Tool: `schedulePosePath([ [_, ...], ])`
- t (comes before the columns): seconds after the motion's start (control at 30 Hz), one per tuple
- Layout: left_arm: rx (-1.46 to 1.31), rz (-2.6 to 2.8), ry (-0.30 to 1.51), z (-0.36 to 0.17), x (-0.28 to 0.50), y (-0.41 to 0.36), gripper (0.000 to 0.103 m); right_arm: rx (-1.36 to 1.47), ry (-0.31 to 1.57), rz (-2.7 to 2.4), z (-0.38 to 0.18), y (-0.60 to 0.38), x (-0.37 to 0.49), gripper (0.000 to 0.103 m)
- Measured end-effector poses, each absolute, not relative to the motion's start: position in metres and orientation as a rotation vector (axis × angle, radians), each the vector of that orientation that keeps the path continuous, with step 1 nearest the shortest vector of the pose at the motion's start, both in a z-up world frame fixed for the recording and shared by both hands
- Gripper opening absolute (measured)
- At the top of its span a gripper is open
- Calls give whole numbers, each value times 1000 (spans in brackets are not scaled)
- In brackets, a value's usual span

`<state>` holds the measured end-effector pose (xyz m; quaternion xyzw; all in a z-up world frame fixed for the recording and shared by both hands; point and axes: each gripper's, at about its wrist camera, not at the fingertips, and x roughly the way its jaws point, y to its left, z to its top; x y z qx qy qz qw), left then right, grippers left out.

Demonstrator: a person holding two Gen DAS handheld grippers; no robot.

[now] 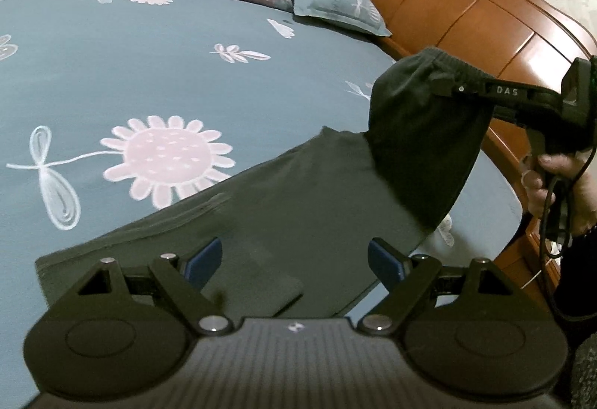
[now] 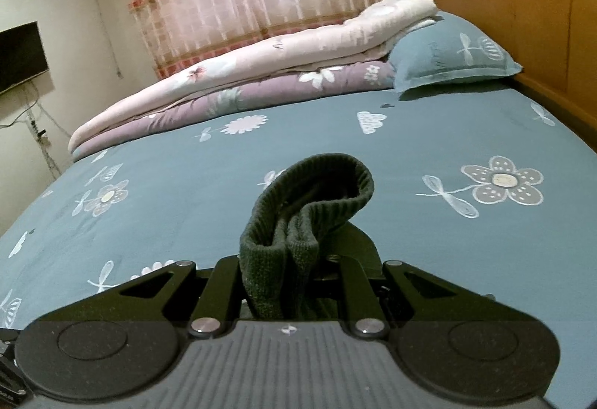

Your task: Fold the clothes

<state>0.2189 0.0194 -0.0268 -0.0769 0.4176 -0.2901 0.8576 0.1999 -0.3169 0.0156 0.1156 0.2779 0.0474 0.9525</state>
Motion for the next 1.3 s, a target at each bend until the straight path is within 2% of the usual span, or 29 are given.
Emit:
schedulePosePath([
  [0.6,-281,-405,858,-30,181,91,85,166,572,371,39,-237,208,17],
  [0.93,-331,-308,833,-30,168,121,86,66,623,529,31,-169,214,17],
  [1.3,-361,-258,819,-32,164,133,86,-136,574,619,33,-116,197,17],
])
